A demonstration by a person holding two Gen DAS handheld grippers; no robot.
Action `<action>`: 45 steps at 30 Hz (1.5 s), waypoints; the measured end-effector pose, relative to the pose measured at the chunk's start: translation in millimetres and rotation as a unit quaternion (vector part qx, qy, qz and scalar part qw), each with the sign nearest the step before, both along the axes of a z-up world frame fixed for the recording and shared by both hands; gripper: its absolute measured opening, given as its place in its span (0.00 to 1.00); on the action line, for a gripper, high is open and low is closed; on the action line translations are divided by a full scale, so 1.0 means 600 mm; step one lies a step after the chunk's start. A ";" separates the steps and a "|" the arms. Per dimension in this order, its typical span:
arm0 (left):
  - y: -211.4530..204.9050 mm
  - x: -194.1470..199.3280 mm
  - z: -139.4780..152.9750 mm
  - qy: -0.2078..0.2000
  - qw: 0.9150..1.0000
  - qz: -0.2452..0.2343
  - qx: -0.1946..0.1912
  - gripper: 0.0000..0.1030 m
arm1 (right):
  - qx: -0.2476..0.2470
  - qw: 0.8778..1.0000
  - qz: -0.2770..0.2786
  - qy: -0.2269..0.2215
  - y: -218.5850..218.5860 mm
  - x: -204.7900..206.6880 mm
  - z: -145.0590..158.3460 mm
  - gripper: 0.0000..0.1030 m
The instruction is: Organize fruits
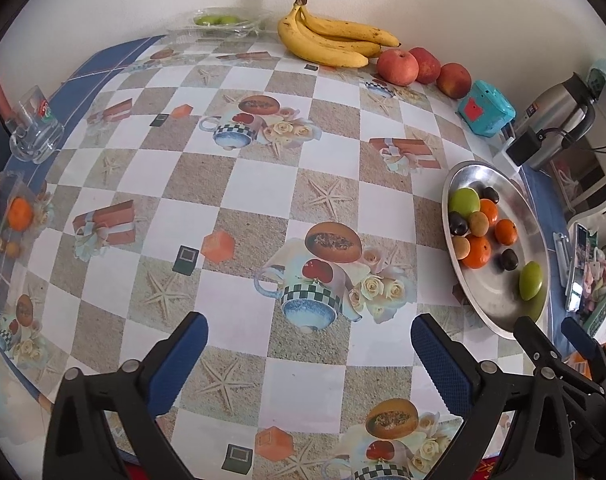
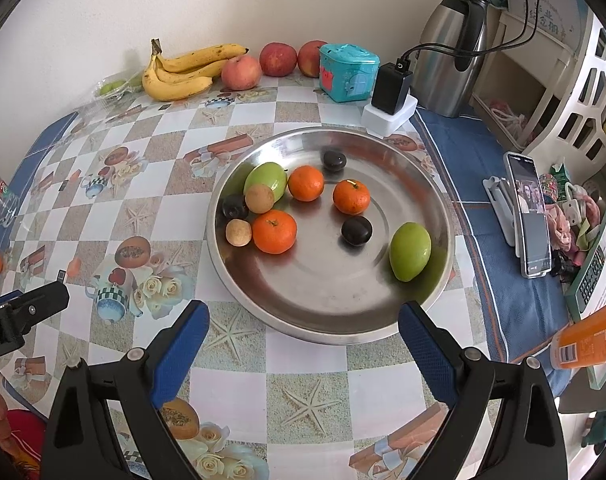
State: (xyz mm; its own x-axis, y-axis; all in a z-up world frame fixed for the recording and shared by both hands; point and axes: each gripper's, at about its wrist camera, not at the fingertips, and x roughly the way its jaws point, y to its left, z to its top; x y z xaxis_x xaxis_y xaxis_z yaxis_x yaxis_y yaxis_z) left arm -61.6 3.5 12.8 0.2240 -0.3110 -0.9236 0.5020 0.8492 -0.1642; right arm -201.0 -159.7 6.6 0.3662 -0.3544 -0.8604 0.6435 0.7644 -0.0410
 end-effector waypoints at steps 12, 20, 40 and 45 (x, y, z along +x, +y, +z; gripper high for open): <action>-0.003 -0.001 -0.001 -0.003 1.000 -0.004 0.007 1.00 | 0.002 1.000 0.008 0.006 0.001 0.003 -0.003 0.93; 0.000 0.001 0.002 -0.018 1.000 0.000 0.019 1.00 | 0.002 1.000 0.012 0.010 0.002 0.006 -0.005 0.93; 0.006 0.005 0.029 -0.112 0.991 0.012 0.072 1.00 | 0.004 0.999 0.027 0.018 0.005 0.012 -0.009 0.93; 0.002 0.003 0.027 -0.112 0.991 0.006 0.074 1.00 | 0.005 1.000 0.025 0.017 0.005 0.011 -0.009 0.93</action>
